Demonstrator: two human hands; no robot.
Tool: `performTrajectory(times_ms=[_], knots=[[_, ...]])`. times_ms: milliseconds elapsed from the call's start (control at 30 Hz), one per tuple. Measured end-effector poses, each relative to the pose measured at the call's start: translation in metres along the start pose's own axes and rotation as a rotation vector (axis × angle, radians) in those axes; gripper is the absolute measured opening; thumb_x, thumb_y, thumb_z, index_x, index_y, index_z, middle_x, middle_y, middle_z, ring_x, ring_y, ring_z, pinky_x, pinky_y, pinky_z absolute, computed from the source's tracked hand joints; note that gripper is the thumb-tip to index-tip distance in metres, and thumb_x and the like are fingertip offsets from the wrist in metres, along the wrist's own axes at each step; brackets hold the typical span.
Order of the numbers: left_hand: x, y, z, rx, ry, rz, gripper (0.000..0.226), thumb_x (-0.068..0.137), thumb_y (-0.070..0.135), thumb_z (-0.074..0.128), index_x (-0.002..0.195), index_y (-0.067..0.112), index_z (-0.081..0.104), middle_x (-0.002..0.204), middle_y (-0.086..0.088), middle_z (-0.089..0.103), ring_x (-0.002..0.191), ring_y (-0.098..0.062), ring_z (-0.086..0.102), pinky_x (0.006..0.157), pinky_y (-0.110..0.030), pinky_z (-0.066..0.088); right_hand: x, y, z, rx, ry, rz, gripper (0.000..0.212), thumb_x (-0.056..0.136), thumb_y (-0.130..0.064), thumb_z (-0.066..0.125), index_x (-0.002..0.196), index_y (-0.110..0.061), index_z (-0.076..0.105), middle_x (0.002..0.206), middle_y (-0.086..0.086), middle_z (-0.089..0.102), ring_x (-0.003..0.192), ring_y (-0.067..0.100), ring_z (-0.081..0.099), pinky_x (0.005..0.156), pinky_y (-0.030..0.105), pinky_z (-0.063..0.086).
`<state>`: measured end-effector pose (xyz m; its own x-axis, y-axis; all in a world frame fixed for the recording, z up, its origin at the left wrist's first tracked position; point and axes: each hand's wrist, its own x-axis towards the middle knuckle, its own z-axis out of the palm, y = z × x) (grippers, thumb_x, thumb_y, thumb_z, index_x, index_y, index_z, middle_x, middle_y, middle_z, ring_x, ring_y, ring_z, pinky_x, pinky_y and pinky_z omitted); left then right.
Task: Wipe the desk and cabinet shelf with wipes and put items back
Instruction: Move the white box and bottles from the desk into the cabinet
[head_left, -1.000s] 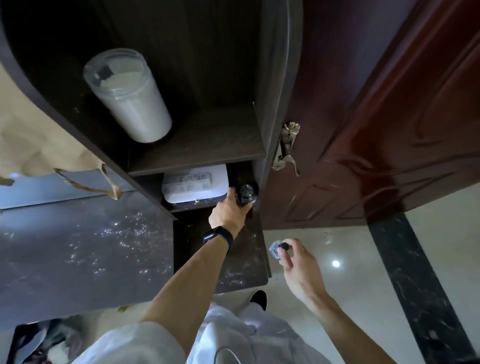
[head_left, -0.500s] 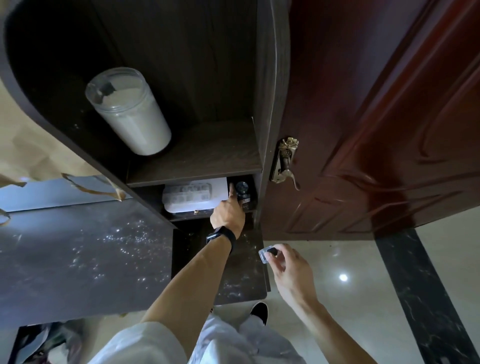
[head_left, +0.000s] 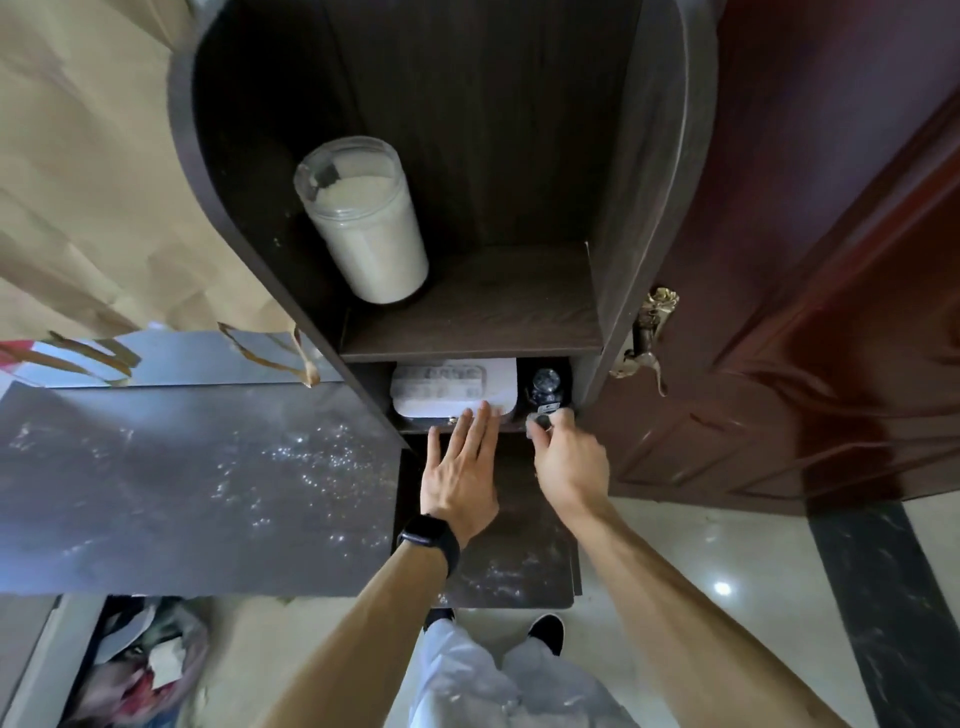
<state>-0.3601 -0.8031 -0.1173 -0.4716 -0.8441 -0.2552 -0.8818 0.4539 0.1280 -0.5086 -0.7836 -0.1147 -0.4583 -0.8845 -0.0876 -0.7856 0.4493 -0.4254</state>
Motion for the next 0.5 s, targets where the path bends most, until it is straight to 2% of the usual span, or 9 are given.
performTrajectory(times_ms=[167,333,433,500], knots=[[0.003,0.002,-0.004,-0.051,-0.039,-0.041,0.088,0.094,0.018,0.045,0.159,0.019,-0.014,0.166,0.006,-0.021,0.153,-0.017,-0.017,0.123,-0.053,-0.004,0.014,-0.006,0.005,-0.102,-0.031,0.127,0.04,0.1,-0.048,0.042,0.115,-0.011,0.049,0.092,0.012,0.072,0.09,0.035,0.069,0.065,0.036,0.048],[0.002,0.001,-0.004,-0.067,-0.043,-0.036,0.089,0.093,0.018,0.046,0.159,0.019,-0.014,0.166,0.006,-0.021,0.153,-0.017,-0.018,0.124,-0.056,-0.001,0.012,0.0,0.013,-0.034,-0.013,0.141,0.04,0.098,-0.052,0.043,0.113,-0.015,0.048,0.09,0.016,0.072,0.087,0.037,0.069,0.066,0.038,0.051],[0.0,-0.001,-0.002,-0.078,-0.043,-0.026,0.091,0.091,0.015,0.046,0.159,0.02,-0.015,0.165,0.008,-0.024,0.152,-0.016,-0.021,0.123,-0.057,0.0,0.012,0.005,0.017,-0.016,-0.02,0.109,0.052,0.096,-0.056,0.043,0.128,-0.014,0.048,0.094,0.015,0.073,0.091,0.036,0.069,0.073,0.039,0.052],[0.001,-0.002,-0.001,-0.091,-0.045,-0.028,0.092,0.091,0.015,0.047,0.159,0.02,-0.015,0.165,0.008,-0.024,0.152,-0.016,-0.021,0.123,-0.057,0.0,0.011,0.007,0.021,-0.034,-0.03,0.093,0.051,0.097,-0.049,0.048,0.129,-0.01,0.049,0.095,0.014,0.073,0.091,0.035,0.069,0.074,0.038,0.052]])
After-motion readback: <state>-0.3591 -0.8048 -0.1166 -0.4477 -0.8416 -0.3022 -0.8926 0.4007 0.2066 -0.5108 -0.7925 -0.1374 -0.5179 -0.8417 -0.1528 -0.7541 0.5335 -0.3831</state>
